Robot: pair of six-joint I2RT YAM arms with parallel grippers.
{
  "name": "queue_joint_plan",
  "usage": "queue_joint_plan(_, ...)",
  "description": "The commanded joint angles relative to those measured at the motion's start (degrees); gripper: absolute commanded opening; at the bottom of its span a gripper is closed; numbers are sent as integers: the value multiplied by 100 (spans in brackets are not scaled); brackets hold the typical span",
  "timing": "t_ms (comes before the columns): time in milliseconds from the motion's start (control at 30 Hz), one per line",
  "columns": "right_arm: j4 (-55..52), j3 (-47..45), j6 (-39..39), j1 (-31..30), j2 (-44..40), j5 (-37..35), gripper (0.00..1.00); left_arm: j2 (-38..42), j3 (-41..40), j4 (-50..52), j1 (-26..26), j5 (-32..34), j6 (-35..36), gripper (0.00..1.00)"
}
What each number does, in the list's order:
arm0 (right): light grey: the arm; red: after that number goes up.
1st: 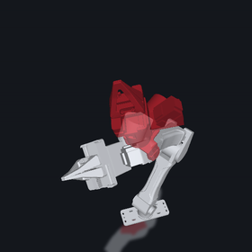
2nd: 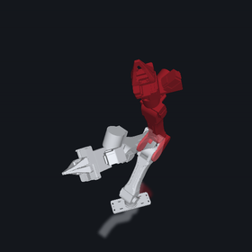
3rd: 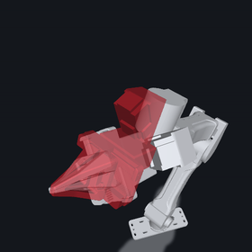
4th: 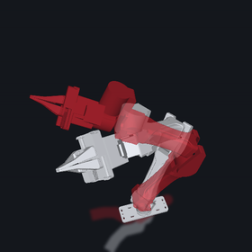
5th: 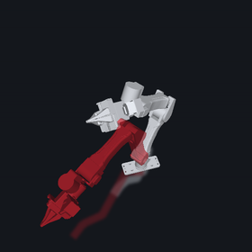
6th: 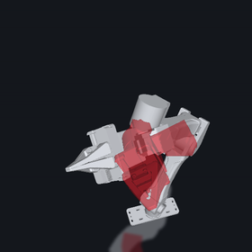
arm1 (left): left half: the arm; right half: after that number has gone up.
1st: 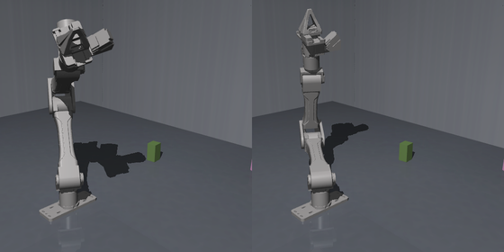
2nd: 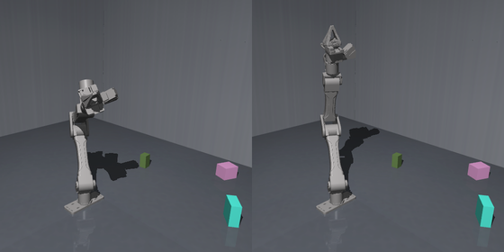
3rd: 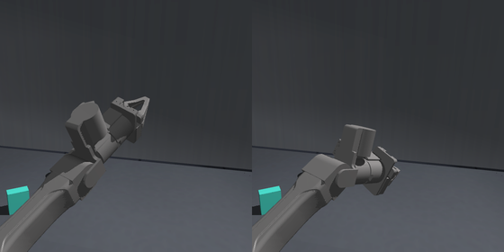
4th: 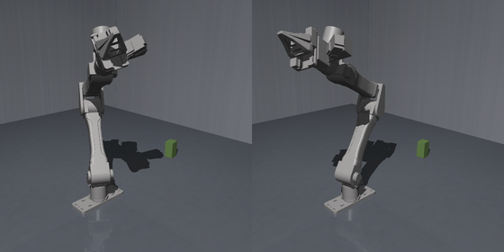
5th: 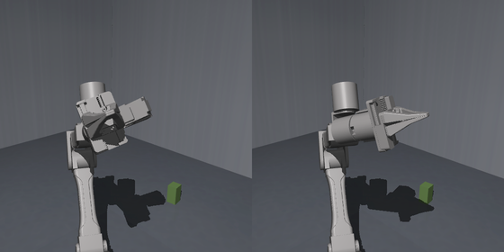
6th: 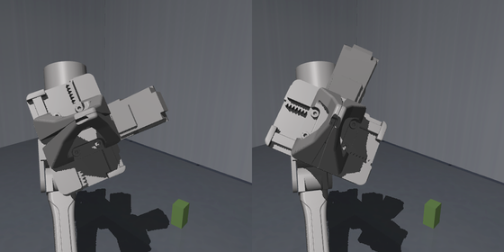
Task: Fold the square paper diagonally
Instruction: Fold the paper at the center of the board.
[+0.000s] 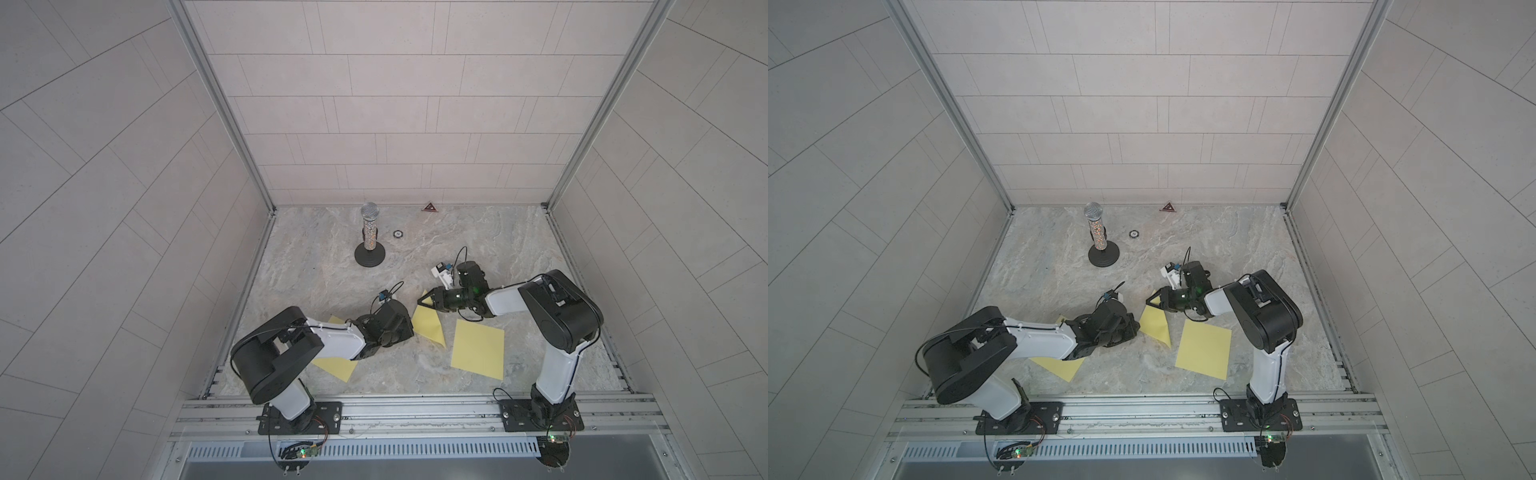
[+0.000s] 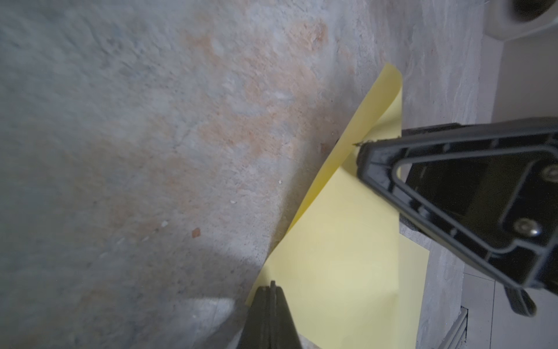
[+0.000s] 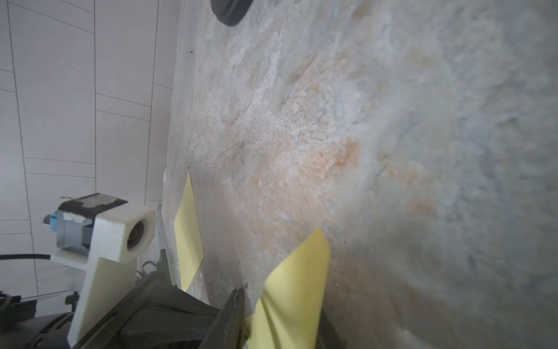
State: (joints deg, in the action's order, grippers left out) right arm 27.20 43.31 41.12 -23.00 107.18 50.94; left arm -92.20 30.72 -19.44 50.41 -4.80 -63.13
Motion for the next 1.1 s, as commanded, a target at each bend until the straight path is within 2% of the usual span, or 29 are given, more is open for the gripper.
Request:
queue_joint_plan(0, 38, 176, -34, 50, 96, 28, 31, -465, -388, 1462, 67, -21, 82, 0)
queue_joint_plan(167, 33, 326, -17, 68, 215, 92, 15, -483, -396, 1439, 74, -39, 73, 0)
queue_joint_plan(267, 9, 395, -28, 76, 251, 93, 0, -483, -418, 1431, 72, -21, 64, 0)
queue_joint_plan(367, -13, 371, -51, 109, 225, 40, 1, -492, -409, 1418, 76, -34, 64, 0)
queue_joint_plan(400, -14, 378, -47, 125, 226, 35, 8, -492, -410, 1419, 74, -30, 69, 0)
queue_joint_plan(467, 0, 379, -32, 160, 217, 21, 28, -517, -409, 1414, 74, -44, 64, 0)
queue_joint_plan(533, 3, 406, -17, 175, 217, 30, 32, -518, -424, 1400, 75, -37, 64, 0)
queue_joint_plan(600, -4, 447, -8, 185, 223, 35, 28, -518, -443, 1370, 76, -38, 56, 0)
queue_joint_plan(700, -44, 503, -9, 190, 236, 49, 4, -514, -462, 1360, 74, -39, 46, 0)
queue_joint_plan(733, -42, 517, -5, 195, 242, 58, 0, -526, -468, 1348, 73, -37, 38, 0)
queue_joint_plan(900, -89, 536, -20, 196, 173, 38, 0, -568, -462, 1289, 74, -72, 38, 0)
queue_joint_plan(933, -170, 555, -41, 199, 150, 24, 3, -568, -462, 1289, 76, -70, 38, 0)
queue_joint_plan(1033, -298, 436, -56, 218, -1, -84, 40, -544, -462, 1290, 74, -74, 47, 0)
queue_joint_plan(1067, -503, 403, -128, 216, -87, -178, 48, -536, -462, 1287, 74, -74, 47, 0)
